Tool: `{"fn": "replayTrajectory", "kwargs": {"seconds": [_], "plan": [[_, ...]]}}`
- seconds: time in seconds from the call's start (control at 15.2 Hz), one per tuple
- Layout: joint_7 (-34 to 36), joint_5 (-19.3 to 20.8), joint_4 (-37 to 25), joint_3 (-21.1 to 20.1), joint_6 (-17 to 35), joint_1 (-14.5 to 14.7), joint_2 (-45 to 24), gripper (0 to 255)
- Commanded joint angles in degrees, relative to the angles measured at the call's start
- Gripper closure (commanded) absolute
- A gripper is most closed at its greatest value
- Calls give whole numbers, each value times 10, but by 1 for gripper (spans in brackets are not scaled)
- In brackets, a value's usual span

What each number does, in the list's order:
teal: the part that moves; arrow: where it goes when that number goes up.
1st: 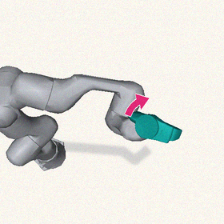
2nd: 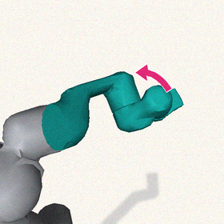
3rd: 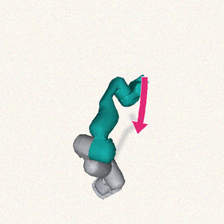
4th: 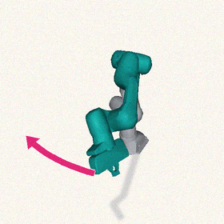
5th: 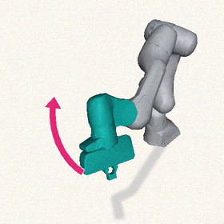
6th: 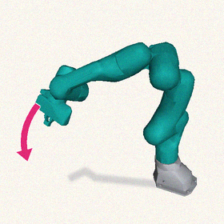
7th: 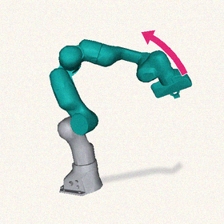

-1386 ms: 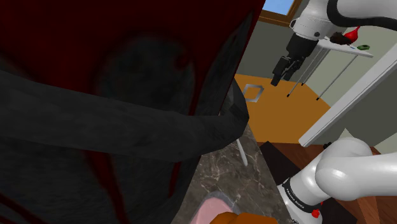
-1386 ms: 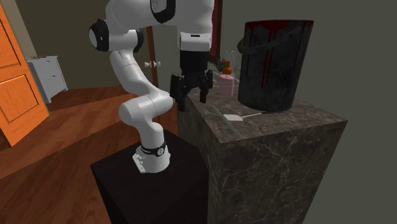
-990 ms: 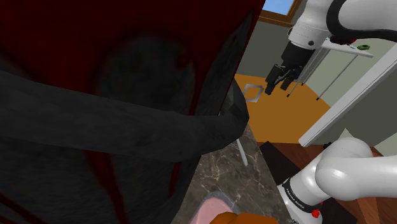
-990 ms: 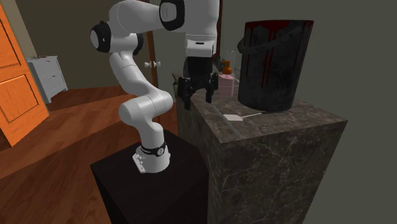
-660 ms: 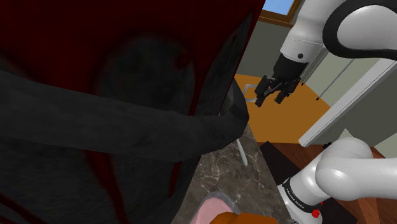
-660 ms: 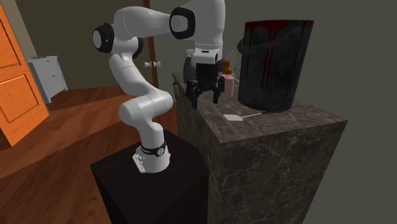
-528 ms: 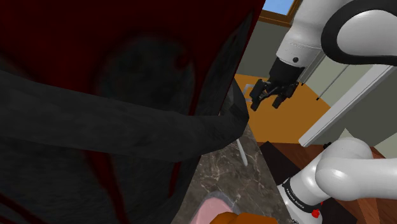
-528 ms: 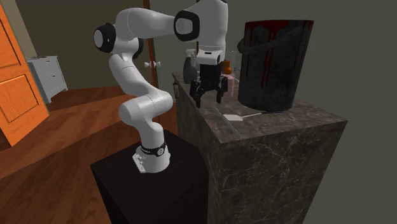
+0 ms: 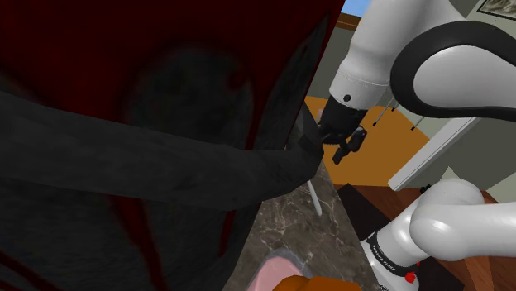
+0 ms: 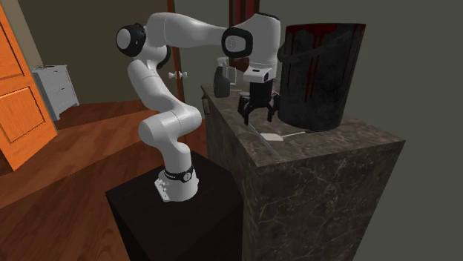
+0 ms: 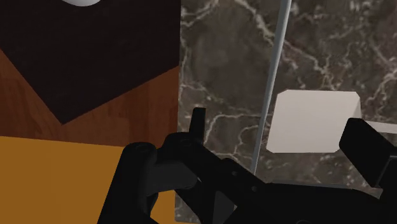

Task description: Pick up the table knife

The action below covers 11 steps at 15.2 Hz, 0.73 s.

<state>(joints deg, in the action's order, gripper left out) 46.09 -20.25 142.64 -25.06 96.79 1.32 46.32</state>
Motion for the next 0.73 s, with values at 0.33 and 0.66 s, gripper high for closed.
{"fn": "replayTrajectory", "kwargs": {"seconds": [0.33, 0.66], "plan": [[11, -21, 43, -27, 55, 4, -9, 0], [11, -22, 48, -28, 60, 4, -9, 255]]}}
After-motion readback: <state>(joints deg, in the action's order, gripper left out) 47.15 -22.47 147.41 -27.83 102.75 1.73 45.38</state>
